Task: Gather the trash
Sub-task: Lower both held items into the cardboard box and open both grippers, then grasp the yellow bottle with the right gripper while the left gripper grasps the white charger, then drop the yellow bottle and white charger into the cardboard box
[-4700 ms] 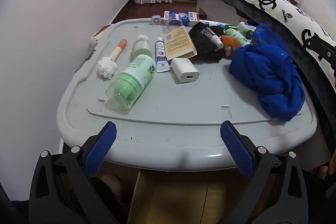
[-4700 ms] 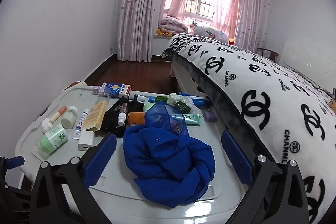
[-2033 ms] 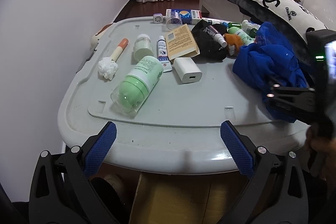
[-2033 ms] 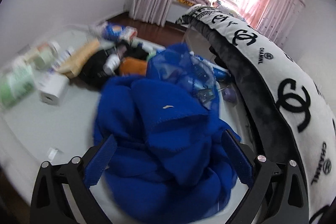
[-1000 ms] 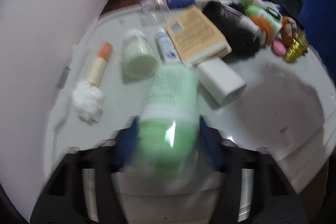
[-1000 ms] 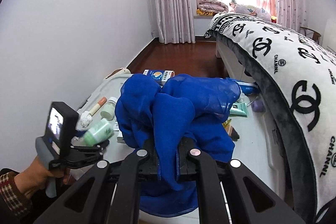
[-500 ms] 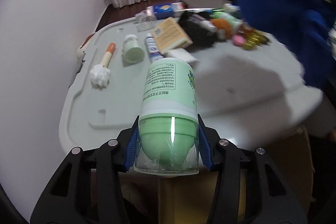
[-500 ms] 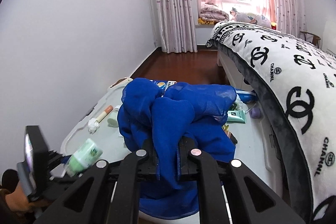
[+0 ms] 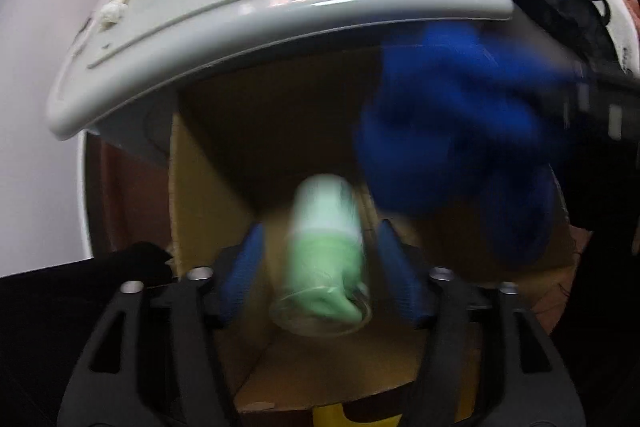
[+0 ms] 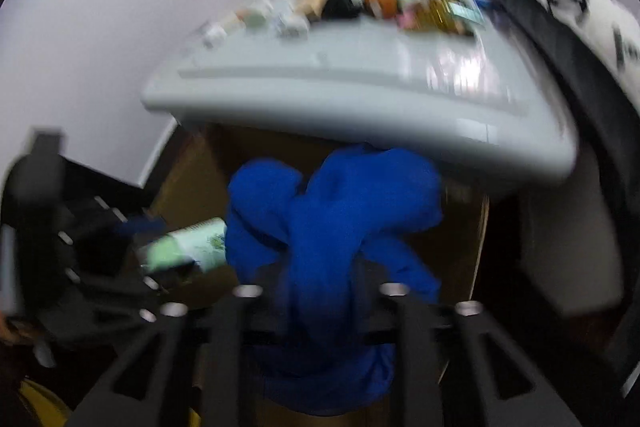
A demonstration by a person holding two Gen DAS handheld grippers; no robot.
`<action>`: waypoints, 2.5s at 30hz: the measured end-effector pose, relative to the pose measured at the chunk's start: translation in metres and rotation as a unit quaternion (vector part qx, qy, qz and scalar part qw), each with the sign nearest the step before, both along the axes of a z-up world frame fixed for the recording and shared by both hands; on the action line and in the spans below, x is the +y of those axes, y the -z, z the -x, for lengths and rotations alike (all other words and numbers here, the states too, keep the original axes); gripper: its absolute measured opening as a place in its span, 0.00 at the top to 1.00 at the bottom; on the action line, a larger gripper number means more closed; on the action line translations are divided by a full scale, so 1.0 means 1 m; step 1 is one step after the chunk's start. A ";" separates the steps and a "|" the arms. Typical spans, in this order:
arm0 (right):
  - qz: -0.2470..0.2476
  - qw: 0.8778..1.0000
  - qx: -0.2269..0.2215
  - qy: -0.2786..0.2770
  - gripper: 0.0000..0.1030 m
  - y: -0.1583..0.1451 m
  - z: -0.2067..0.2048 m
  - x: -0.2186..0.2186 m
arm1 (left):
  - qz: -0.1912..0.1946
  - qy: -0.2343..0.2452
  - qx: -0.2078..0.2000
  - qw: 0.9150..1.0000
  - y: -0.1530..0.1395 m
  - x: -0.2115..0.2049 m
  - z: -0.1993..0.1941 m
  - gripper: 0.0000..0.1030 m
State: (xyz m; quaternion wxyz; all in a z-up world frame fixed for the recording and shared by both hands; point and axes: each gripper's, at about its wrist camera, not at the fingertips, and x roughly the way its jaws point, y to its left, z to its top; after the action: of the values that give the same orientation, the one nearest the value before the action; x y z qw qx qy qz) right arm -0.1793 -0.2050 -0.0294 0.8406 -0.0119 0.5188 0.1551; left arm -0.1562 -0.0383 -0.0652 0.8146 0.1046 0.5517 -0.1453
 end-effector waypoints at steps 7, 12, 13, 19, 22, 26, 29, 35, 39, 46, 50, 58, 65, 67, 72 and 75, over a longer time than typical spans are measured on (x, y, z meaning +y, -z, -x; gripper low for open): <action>-0.012 0.998 -0.044 0.031 0.30 -0.027 -0.015 -0.006 | 0.023 -0.043 -0.078 0.996 -0.055 0.006 -0.031 0.18; -0.010 0.989 -0.145 0.031 0.22 -0.093 -0.071 -0.018 | 0.045 -0.049 -0.128 0.990 -0.093 -0.004 -0.084 0.15; -0.011 0.986 -0.163 0.036 0.12 -0.102 -0.085 -0.021 | 0.047 -0.048 -0.141 0.988 -0.100 -0.010 -0.101 0.15; -0.022 0.978 -0.186 0.095 0.18 -0.101 -0.205 -0.043 | 0.086 -0.079 -0.157 0.981 -0.094 -0.022 -0.170 0.15; 0.020 0.983 -0.156 0.092 0.29 -0.063 -0.257 -0.041 | 0.091 -0.100 -0.129 0.982 -0.074 -0.014 -0.178 0.15; 0.049 0.984 -0.149 0.081 0.29 -0.030 -0.286 -0.040 | 0.115 -0.111 -0.088 0.983 -0.062 -0.009 -0.184 0.15; 0.040 0.985 -0.141 0.089 0.36 -0.015 -0.306 -0.044 | 0.094 -0.105 -0.097 0.985 -0.059 -0.008 -0.181 0.15; 0.074 0.984 -0.141 0.074 0.80 -0.003 -0.326 -0.033 | 0.104 -0.122 -0.049 0.986 -0.038 -0.001 -0.189 0.15; 0.071 0.984 -0.148 0.070 0.91 -0.016 -0.318 -0.028 | 0.112 -0.145 -0.049 0.982 -0.034 0.010 -0.192 0.15; 0.046 0.984 -0.173 0.027 0.90 -0.051 -0.288 -0.016 | 0.110 -0.203 -0.090 0.969 -0.044 0.029 -0.229 0.15; 0.034 0.983 -0.180 0.023 0.90 -0.061 -0.279 -0.019 | 0.085 -0.208 -0.100 0.969 -0.036 0.009 -0.266 0.15; 0.029 0.981 -0.189 0.012 0.90 -0.069 -0.270 -0.027 | 0.021 -0.191 -0.115 0.975 -0.001 -0.014 -0.304 0.48; 0.020 0.980 -0.197 0.012 0.90 -0.076 -0.262 -0.027 | 0.024 -0.191 -0.119 0.974 -0.006 -0.001 -0.288 0.59; 0.016 0.980 -0.200 0.010 0.90 -0.079 -0.260 -0.025 | 0.024 -0.189 -0.117 0.975 -0.010 0.001 -0.277 0.60; 0.008 0.978 -0.210 -0.002 0.90 -0.088 -0.242 -0.018 | 0.025 -0.165 -0.122 0.978 -0.029 0.005 -0.237 0.60; -0.003 0.976 -0.217 -0.009 0.90 -0.097 -0.218 -0.011 | 0.035 -0.149 -0.131 0.980 -0.044 0.009 -0.200 0.60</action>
State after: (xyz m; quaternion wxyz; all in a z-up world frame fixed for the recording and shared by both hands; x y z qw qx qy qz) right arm 0.0384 -0.2165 0.0675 0.9317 -0.0472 0.3239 0.1576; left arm 0.0442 -0.0294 -0.0214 0.8956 0.0114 0.4440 -0.0266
